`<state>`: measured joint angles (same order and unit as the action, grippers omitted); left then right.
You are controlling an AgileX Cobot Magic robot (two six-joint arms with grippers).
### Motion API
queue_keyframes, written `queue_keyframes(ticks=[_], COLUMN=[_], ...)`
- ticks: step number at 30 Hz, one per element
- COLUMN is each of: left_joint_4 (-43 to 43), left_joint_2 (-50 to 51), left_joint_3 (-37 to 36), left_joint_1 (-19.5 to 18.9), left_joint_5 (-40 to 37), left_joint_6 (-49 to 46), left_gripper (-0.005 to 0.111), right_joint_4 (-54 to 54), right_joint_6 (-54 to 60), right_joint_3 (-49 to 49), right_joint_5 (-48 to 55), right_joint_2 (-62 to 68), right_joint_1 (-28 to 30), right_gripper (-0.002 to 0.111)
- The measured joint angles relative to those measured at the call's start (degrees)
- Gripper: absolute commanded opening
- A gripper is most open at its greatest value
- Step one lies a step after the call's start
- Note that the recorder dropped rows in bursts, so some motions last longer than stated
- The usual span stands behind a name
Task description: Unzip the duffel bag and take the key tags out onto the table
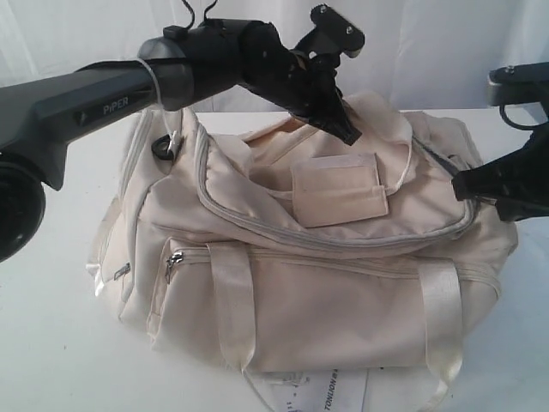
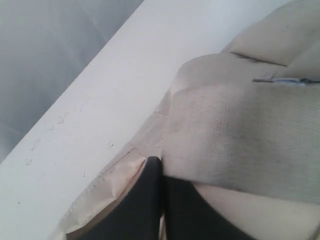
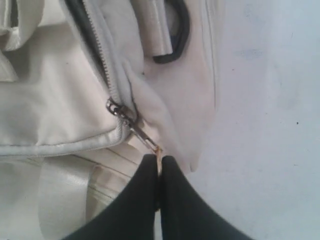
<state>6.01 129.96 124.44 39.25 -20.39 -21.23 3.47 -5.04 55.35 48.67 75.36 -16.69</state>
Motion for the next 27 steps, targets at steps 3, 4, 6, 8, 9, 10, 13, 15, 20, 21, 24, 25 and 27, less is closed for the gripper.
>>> queue_keyframes(ticks=[3, 4, 6, 8, 9, 10, 13, 15, 20, 21, 24, 25, 27], left_joint_4=[-0.25, -0.23, -0.23, -0.09, -0.09, 0.02, 0.10, 0.10, -0.04, -0.04, -1.64, -2.31, -3.13], left_joint_2=[-0.70, -0.70, -0.70, -0.70, -0.70, -0.70, -0.70, -0.70, -0.70, -0.79, -1.06, -1.31, -1.75], left_joint_3=[0.00, 0.00, 0.00, 0.00, 0.00, 0.00, 0.00, 0.00, 0.00, 0.00, 0.00, 0.00, 0.00], left_joint_1=[-0.04, -0.04, -0.04, -0.04, 0.06, 0.06, 0.06, 0.06, 0.06, 0.06, -0.56, -0.85, -1.27], left_joint_5=[-0.55, -0.66, -0.91, -1.42, -1.43, -1.66, -1.89, -2.01, -3.49, -4.24, -7.33, -8.29, -10.10], left_joint_6=[0.11, 0.11, 0.11, 0.11, 0.11, 0.11, 0.11, 0.11, 0.11, 0.11, 0.11, -0.38, -2.29], left_gripper=[0.000, 0.000, 0.000, 0.000, 0.000, 0.000, 0.000, 0.000, 0.012, 0.020, 0.045, 0.052, 0.061], right_joint_4=[0.00, 0.00, -1.06, -1.76, -1.76, -1.89, -2.29, -2.52, -2.52, -2.52, -1.75, -1.65, -1.49], right_joint_6=[-0.38, -0.38, -0.38, -0.38, -0.38, -0.27, 0.29, 0.54, 0.65, 0.65, 0.72, 0.72, 0.72], right_joint_3=[0.00, -0.24, -1.72, -2.84, -3.12, -3.49, -3.58, -3.58, -3.61, -3.61, -3.37, -3.24, -2.58], right_joint_5=[0.77, 0.74, 0.74, 0.62, 0.62, 0.62, 0.51, 0.52, 0.39, 0.39, 1.69, 2.00, 2.36], right_joint_2=[0.00, 0.00, 0.00, -0.08, -0.08, -0.08, -0.08, -0.08, -0.08, -0.08, -0.08, -0.08, -0.08], right_joint_1=[0.00, 0.00, 0.00, 0.00, 0.00, 0.00, 0.00, 0.00, 0.00, 0.00, 0.00, 0.00, 0.00], right_gripper=[0.000, 0.000, 0.000, 0.000, 0.000, 0.000, 0.000, 0.000, 0.000, 0.000, 0.000, 0.000, 0.000])
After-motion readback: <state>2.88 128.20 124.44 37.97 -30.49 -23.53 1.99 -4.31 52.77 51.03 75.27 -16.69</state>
